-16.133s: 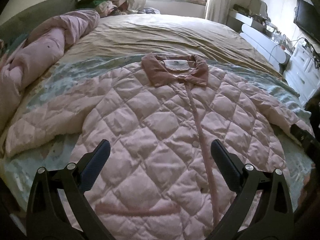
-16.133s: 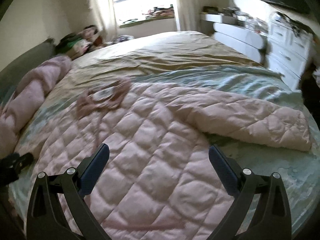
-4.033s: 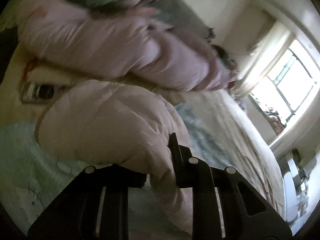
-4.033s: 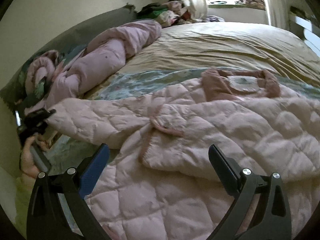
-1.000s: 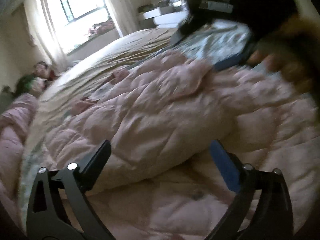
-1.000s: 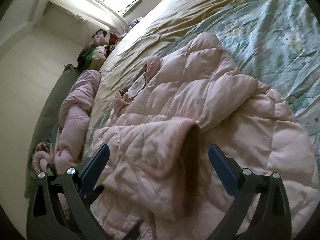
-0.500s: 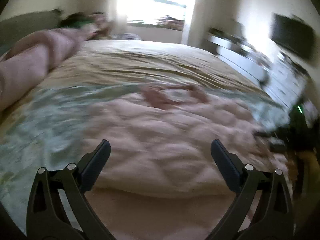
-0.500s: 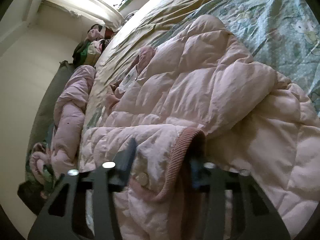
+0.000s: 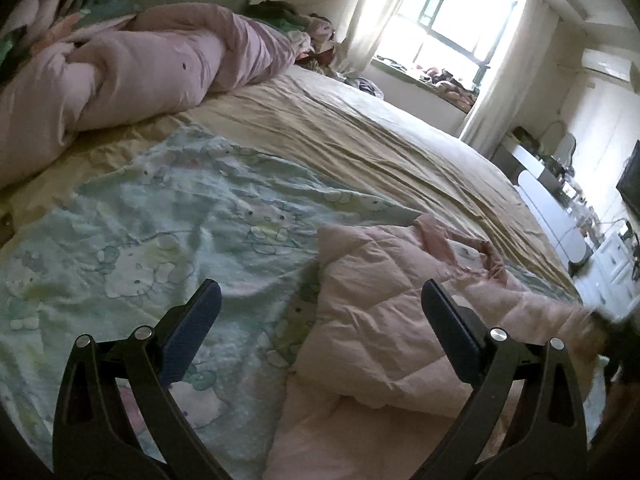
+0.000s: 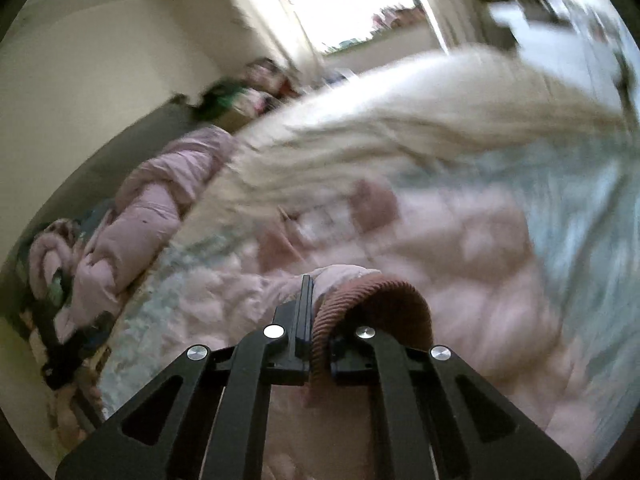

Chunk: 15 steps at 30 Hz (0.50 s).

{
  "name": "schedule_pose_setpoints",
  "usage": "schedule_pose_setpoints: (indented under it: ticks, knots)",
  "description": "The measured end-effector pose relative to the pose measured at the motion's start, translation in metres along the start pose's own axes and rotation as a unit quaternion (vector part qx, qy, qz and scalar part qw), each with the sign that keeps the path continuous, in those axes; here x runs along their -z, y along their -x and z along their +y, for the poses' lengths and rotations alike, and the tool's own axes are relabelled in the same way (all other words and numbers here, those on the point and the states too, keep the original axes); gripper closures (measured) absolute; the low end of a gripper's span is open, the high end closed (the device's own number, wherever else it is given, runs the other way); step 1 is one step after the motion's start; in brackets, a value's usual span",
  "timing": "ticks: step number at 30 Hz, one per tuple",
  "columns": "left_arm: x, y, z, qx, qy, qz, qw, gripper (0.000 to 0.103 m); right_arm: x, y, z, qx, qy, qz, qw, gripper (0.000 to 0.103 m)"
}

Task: Fold large clothes
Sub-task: 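Lift the hem up over the coat toward the collar and open the right gripper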

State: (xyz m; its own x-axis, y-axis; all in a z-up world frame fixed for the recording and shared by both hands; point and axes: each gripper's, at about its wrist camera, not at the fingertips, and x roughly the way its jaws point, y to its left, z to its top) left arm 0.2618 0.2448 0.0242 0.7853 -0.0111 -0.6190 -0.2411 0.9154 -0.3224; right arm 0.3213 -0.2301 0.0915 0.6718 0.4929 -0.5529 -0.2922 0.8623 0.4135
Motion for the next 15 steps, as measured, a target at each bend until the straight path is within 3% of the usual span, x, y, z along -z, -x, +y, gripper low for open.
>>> schedule_pose_setpoints:
  ticks: [6, 15]
  knots:
    - [-0.001, -0.012, -0.015, 0.002, -0.022, 0.006, 0.9997, 0.009, -0.071, 0.023, 0.040, 0.011, 0.083, -0.055, 0.995, 0.098]
    - [0.003, -0.034, -0.043, 0.007, -0.061, 0.013, 0.9980, 0.009, -0.087, -0.004, 0.039, 0.058, 0.112, -0.051, 0.991, 0.098]
